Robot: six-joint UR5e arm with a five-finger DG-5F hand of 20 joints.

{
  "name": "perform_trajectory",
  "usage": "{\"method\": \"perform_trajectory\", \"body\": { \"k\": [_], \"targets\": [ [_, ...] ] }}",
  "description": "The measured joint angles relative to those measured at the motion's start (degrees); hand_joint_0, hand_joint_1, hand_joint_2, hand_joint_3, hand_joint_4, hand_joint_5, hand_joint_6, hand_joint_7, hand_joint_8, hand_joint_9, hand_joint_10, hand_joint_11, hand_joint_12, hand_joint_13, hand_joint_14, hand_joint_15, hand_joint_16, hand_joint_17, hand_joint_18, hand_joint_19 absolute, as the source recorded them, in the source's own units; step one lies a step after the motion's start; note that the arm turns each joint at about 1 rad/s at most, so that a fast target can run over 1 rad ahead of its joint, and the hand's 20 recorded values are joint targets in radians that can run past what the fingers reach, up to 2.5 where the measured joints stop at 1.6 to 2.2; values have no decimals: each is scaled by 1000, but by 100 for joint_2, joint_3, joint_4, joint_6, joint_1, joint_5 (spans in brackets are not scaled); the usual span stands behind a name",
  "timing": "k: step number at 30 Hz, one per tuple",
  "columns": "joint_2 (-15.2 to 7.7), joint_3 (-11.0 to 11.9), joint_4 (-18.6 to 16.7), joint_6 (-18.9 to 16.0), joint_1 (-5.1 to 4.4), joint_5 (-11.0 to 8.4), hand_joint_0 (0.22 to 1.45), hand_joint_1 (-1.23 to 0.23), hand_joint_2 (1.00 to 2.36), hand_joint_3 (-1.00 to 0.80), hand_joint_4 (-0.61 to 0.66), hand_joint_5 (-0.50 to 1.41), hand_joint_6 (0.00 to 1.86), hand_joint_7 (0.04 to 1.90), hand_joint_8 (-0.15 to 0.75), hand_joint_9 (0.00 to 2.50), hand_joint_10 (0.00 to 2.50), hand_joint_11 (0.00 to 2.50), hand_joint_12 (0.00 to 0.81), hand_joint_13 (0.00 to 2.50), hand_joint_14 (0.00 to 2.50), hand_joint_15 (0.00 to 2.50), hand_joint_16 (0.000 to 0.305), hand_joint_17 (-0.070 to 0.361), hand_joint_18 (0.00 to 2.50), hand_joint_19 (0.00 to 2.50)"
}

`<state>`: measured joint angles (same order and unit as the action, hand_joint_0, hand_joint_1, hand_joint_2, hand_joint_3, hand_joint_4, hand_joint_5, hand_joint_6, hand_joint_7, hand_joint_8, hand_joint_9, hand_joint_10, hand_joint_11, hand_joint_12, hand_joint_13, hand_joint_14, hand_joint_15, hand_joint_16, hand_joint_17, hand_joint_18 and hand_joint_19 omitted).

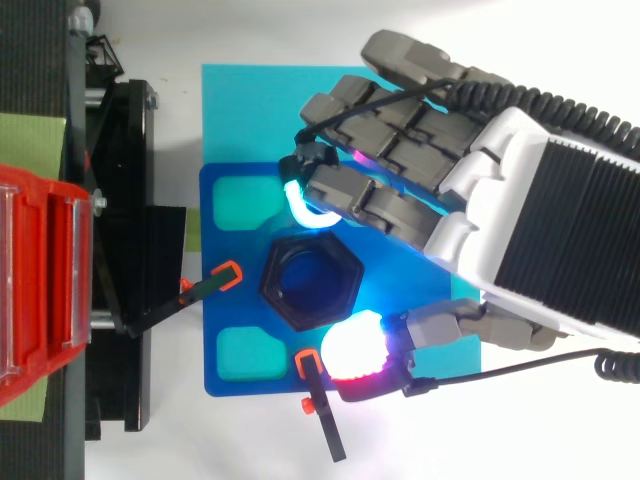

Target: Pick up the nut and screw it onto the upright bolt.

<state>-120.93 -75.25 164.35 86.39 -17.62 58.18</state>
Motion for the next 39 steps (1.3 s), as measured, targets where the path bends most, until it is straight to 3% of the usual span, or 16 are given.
{"method": "perform_trajectory", "body": {
  "k": [8,17,21,30,39],
  "targets": [
    [0,0,0,0,8,7,533,-591,1000,-500,219,-175,725,972,270,518,0,0,306,602,0,16,37,83,391,32],
    [-1,-2,1,0,21,10,500,-613,1000,-500,249,-151,503,1264,275,507,0,0,322,601,0,17,40,90,399,27],
    [-1,-4,0,0,34,9,475,-633,1000,-500,282,-168,502,1125,277,499,0,0,329,596,0,12,42,95,398,19],
    [0,-4,0,0,46,9,448,-655,1000,-500,291,-184,502,1044,281,485,0,0,341,587,0,12,45,102,394,21],
    [-1,-7,1,0,76,91,325,-536,1000,-500,215,-249,501,663,289,349,0,0,403,443,0,0,59,133,217,0]
  ]
}}
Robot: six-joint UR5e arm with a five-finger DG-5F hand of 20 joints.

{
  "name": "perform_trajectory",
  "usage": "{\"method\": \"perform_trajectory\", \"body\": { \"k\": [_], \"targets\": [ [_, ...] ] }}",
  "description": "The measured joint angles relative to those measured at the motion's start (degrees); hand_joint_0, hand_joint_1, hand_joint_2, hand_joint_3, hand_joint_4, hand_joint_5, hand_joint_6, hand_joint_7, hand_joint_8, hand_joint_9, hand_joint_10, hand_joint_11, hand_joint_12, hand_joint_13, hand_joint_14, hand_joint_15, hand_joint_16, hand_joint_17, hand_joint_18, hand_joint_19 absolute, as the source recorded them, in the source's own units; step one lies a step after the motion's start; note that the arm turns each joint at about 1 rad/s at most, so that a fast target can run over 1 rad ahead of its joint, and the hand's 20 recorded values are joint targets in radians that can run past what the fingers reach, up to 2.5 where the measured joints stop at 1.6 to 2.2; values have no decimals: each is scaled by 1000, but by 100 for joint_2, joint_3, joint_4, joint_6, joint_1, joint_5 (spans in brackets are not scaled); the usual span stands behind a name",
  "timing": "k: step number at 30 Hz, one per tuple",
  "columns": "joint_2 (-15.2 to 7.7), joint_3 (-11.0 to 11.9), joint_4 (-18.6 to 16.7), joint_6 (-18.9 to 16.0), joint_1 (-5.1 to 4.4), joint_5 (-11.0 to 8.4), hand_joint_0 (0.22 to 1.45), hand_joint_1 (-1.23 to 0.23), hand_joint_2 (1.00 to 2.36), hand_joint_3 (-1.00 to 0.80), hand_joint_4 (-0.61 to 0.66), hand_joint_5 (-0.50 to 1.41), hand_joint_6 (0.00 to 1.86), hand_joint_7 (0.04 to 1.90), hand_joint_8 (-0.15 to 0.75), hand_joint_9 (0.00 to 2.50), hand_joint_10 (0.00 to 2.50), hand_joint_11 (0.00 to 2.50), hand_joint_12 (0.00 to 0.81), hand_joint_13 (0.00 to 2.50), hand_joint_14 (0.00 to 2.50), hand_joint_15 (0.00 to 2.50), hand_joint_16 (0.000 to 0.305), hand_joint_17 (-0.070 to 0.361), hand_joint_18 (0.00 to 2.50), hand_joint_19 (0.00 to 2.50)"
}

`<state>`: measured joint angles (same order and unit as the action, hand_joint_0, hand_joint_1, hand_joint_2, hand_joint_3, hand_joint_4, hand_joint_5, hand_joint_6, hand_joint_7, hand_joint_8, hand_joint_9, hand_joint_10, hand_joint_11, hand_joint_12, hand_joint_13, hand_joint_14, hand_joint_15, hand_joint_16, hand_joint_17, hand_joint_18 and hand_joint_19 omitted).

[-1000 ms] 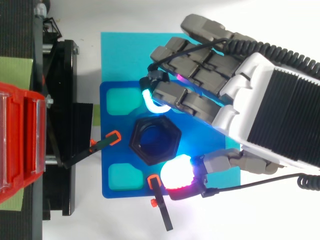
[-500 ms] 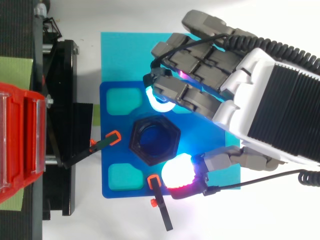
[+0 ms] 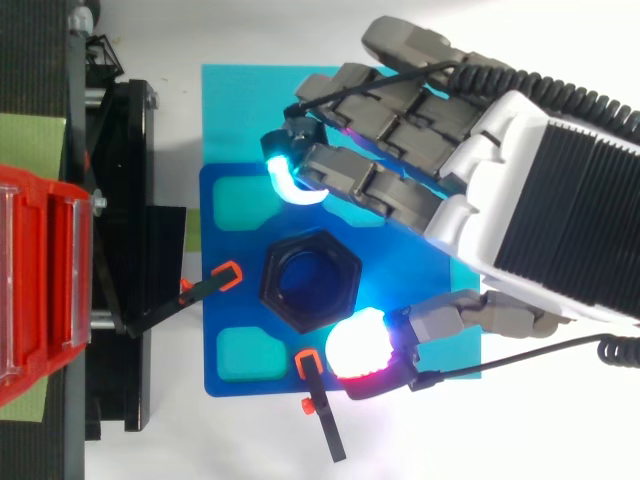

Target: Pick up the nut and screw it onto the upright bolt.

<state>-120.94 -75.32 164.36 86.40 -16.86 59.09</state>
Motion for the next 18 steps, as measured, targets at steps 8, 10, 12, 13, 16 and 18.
{"method": "perform_trajectory", "body": {
  "k": [8,10,12,13,16,18],
  "targets": [
    [0,0,53,8,47,29,309,-400,1000,-500,186,-257,501,614,280,275,0,0,422,317,0,0,59,134,19,0],
    [0,0,97,8,62,35,312,-357,1000,-500,197,-249,501,647,280,265,0,0,422,301,0,0,60,134,0,0],
    [0,0,136,7,75,49,309,-323,1000,-500,203,-243,501,666,286,261,0,0,429,287,0,0,60,135,0,0],
    [0,0,147,6,81,59,309,-323,1000,-500,207,-241,501,674,287,260,0,0,429,286,0,0,60,135,0,0],
    [0,3,162,2,96,104,309,-322,1000,-500,214,-236,501,692,289,256,0,0,430,278,0,0,60,136,0,0],
    [4,5,158,1,101,133,308,-324,1000,-500,215,-235,501,691,290,253,0,0,431,272,0,0,61,136,0,0]
  ]
}}
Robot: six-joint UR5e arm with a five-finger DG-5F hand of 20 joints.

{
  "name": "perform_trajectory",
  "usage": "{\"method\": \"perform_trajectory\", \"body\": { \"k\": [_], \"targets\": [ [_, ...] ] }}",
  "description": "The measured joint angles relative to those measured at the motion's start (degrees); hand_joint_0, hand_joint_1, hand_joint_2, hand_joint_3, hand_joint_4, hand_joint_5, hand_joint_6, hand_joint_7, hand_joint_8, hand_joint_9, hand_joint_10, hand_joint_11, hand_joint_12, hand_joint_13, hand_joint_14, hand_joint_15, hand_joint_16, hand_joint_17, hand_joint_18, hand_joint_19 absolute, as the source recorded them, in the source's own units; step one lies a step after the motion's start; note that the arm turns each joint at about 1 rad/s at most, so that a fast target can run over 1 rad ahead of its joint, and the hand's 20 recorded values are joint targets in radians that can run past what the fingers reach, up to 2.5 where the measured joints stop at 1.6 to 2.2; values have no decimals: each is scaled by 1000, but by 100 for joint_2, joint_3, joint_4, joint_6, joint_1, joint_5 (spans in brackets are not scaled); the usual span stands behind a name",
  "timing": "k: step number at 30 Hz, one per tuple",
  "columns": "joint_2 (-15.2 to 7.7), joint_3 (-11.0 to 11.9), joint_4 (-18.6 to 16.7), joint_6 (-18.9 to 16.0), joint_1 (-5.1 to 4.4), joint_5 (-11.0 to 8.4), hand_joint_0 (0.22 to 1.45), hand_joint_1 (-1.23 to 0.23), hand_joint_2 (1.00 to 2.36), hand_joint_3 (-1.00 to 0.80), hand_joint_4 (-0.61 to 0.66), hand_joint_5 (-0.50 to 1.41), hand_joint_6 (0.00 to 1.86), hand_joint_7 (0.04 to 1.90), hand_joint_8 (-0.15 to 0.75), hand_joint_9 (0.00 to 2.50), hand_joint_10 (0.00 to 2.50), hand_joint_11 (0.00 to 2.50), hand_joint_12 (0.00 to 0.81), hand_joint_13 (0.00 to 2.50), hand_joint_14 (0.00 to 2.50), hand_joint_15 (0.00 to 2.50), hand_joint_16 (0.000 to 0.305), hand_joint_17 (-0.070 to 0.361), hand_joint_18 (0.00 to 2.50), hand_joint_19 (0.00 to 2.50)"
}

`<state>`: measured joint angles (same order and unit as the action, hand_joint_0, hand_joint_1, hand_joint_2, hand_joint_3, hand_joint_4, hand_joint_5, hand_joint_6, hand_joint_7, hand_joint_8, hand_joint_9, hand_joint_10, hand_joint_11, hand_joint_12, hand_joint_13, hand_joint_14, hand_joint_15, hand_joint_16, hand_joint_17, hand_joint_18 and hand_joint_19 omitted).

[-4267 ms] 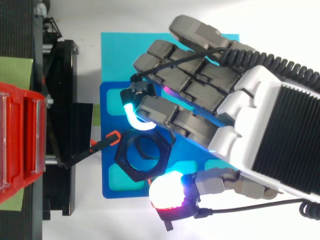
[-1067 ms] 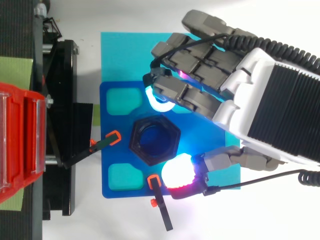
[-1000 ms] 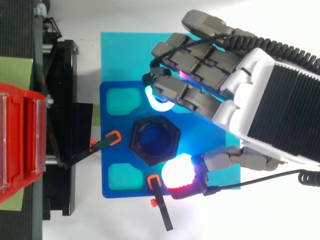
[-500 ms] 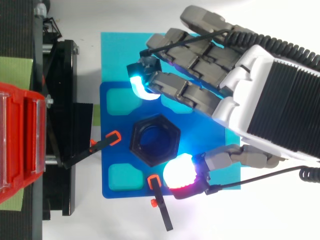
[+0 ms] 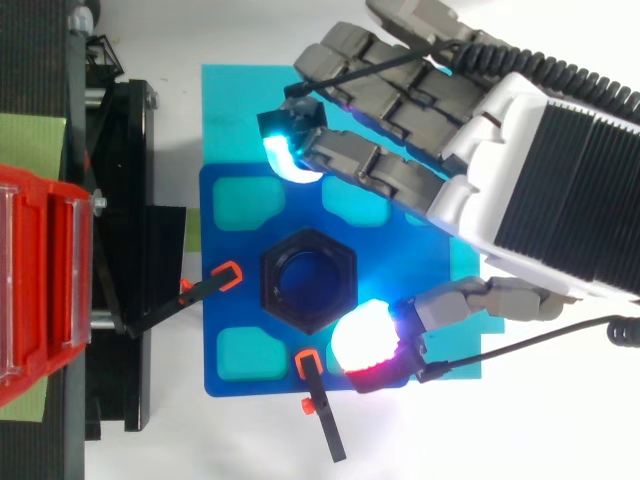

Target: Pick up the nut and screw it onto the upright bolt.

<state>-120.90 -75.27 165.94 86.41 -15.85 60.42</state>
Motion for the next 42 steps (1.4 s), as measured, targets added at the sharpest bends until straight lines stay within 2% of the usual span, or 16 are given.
{"method": "perform_trajectory", "body": {
  "k": [5,12,23,29,37,42],
  "targets": [
    [4,44,9,-1,8,27,306,-362,1000,-500,209,-236,501,679,287,234,0,0,433,250,0,0,61,138,0,0],
    [7,226,45,-1,11,89,300,-401,1000,-500,192,-248,501,649,279,191,0,0,436,200,0,0,63,141,0,0],
    [11,521,121,4,2,199,322,-379,1000,-500,218,-225,501,706,279,204,0,0,427,196,0,0,60,135,0,0],
    [7,572,37,2,-58,256,345,-355,1000,-500,237,-199,502,760,278,231,0,0,415,215,0,0,57,129,0,0],
    [3,574,-436,-1,-193,221,380,-346,1000,-500,245,-178,502,795,276,276,0,0,396,236,0,0,53,119,0,0],
    [-1,575,-458,-19,-236,193,392,-331,1000,-500,243,-174,502,797,273,290,0,0,392,251,0,0,51,116,0,0]
  ]
}}
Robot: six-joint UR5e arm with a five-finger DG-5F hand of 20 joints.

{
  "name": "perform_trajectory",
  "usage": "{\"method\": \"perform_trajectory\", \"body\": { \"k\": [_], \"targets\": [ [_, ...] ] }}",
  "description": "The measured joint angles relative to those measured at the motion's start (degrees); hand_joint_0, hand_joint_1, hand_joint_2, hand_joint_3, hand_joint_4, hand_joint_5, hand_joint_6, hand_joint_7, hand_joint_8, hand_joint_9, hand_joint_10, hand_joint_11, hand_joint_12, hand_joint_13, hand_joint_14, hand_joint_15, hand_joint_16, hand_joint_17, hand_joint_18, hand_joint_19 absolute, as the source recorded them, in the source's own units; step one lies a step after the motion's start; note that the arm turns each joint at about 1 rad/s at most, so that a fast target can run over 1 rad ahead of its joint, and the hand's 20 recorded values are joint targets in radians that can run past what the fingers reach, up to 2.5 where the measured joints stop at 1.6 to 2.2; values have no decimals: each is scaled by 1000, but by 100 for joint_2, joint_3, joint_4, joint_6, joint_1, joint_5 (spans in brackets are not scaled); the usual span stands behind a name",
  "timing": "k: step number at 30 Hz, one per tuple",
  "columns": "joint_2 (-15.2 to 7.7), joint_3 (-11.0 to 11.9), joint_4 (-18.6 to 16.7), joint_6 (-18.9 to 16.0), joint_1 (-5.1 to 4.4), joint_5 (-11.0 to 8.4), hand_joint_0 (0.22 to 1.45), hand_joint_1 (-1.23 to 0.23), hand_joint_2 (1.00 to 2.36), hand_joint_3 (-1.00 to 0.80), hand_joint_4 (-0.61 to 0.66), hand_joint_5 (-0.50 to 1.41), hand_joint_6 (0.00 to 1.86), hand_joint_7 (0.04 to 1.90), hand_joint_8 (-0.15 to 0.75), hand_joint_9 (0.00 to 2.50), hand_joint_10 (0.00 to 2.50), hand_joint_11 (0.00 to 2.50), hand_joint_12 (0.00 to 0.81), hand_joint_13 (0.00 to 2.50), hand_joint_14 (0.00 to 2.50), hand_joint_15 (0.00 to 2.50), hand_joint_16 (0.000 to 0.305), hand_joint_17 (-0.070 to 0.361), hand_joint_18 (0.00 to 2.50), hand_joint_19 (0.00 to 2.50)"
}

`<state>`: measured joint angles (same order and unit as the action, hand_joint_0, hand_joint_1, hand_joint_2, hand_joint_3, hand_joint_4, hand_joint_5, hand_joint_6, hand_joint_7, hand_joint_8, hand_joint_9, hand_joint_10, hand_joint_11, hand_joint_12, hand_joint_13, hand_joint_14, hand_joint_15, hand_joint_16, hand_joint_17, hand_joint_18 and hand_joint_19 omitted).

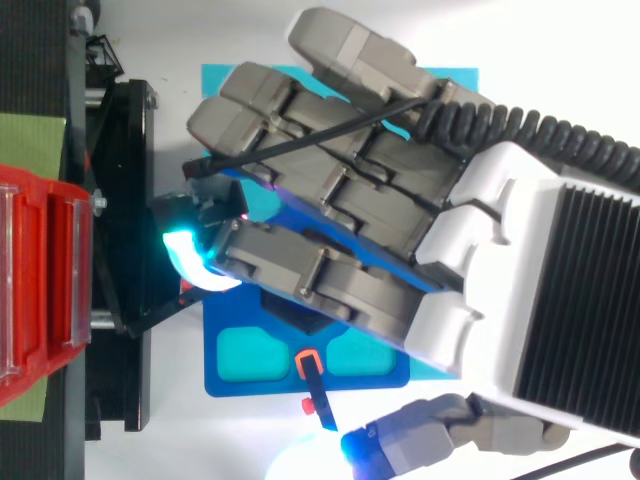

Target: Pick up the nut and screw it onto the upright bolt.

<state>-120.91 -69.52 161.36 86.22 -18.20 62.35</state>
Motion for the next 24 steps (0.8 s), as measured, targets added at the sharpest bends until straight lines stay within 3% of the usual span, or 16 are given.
{"method": "perform_trajectory", "body": {
  "k": [10,15,24],
  "targets": [
    [-3,-91,297,-124,-8,13,418,-228,1000,-500,243,-162,503,810,268,328,0,0,380,275,0,0,49,111,0,0],
    [-3,-304,173,-250,-6,21,427,-208,1000,-500,236,-160,502,814,266,340,0,0,375,285,0,0,48,109,0,0],
    [-2,-349,127,-297,22,37,434,-205,1000,-500,244,-147,503,864,263,356,0,0,371,305,0,0,47,105,0,0]
  ]
}}
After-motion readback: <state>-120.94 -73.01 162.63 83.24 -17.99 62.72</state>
